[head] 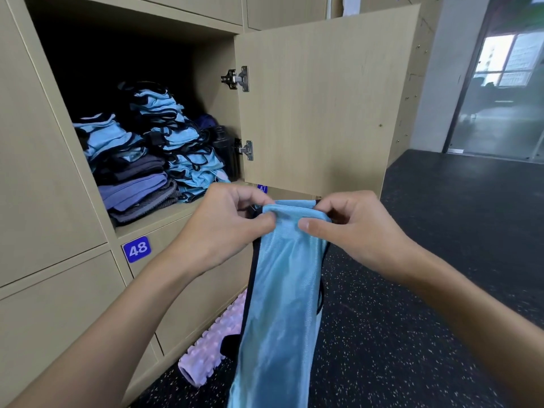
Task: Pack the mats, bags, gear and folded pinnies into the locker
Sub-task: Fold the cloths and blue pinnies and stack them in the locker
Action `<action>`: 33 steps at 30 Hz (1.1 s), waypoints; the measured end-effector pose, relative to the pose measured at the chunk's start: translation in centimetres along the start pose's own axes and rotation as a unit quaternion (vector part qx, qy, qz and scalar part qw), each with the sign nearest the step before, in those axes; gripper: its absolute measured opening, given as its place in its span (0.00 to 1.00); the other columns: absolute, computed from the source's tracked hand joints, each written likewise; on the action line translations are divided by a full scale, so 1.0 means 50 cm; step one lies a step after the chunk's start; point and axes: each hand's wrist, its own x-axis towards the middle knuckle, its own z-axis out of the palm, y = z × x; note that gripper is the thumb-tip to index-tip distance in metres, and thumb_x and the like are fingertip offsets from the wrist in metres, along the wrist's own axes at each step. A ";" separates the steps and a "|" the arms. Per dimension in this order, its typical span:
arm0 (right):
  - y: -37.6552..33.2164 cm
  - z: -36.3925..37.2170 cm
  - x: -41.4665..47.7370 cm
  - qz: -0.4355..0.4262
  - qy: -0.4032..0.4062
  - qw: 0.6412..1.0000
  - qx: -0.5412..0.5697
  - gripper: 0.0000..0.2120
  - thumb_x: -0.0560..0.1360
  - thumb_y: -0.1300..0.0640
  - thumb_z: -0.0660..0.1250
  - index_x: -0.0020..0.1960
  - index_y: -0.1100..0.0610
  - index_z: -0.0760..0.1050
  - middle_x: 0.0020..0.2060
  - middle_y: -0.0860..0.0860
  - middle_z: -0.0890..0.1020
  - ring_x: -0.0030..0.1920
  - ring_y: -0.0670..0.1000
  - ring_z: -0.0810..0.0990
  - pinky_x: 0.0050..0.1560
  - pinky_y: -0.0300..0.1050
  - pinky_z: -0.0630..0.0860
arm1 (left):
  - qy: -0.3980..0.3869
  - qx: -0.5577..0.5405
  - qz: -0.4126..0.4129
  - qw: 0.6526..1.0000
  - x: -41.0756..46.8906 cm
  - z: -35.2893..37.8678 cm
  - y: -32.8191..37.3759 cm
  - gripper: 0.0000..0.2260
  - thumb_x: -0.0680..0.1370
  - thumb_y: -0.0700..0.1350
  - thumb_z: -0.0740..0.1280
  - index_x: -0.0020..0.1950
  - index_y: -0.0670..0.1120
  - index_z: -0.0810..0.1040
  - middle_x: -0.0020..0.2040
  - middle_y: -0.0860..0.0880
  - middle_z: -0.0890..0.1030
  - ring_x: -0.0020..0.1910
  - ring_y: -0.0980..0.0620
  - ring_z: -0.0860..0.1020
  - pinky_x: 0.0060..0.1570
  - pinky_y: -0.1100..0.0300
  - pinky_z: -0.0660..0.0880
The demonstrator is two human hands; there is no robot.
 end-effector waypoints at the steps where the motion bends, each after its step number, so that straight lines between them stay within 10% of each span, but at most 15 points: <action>1: -0.001 0.000 -0.001 -0.002 0.016 1.000 0.006 0.10 0.72 0.56 0.76 0.36 0.60 0.79 0.31 0.56 0.79 0.32 0.45 0.71 0.34 0.40 0.69 | 0.003 0.007 -0.002 1.000 0.001 -0.003 0.001 0.07 0.75 0.35 0.70 0.39 0.44 0.83 0.30 0.47 0.76 0.26 0.55 0.64 0.25 0.68 0.61; 7: -0.008 0.005 -0.006 -0.011 0.044 0.999 0.001 0.16 0.70 0.54 0.76 0.33 0.60 0.73 0.25 0.48 0.72 0.27 0.44 0.65 0.28 0.36 0.63 | 0.013 0.008 -0.006 1.000 -0.001 -0.010 0.010 0.05 0.74 0.34 0.69 0.40 0.42 0.83 0.30 0.43 0.74 0.27 0.52 0.62 0.24 0.67 0.59; 13: -0.012 0.001 0.000 -0.016 0.037 0.999 0.025 0.11 0.72 0.61 0.76 0.38 0.59 0.74 0.40 0.66 0.79 0.34 0.51 0.73 0.36 0.48 0.69 | 0.052 0.005 0.000 0.999 -0.003 -0.012 0.014 0.07 0.74 0.32 0.67 0.42 0.42 0.83 0.22 0.56 0.69 0.21 0.59 0.60 0.23 0.69 0.58; 24: -0.036 0.014 0.007 -0.075 0.156 0.983 0.065 0.13 0.75 0.62 0.72 0.39 0.53 0.69 0.32 0.48 0.73 0.29 0.43 0.67 0.31 0.33 0.67 | 0.084 -0.194 0.012 0.977 0.006 0.010 0.022 0.19 0.74 0.25 0.62 0.59 0.45 0.73 0.44 0.45 0.83 0.39 0.52 0.80 0.44 0.61 0.76; 33: -0.033 0.009 0.008 -0.060 0.185 0.978 0.077 0.18 0.76 0.62 0.71 0.54 0.44 0.67 0.41 0.54 0.76 0.36 0.48 0.78 0.44 0.55 0.79 | 0.035 -0.229 -0.067 0.971 -0.005 0.035 0.007 0.28 0.75 0.32 0.71 0.70 0.49 0.64 0.48 0.40 0.86 0.45 0.47 0.84 0.54 0.53 0.80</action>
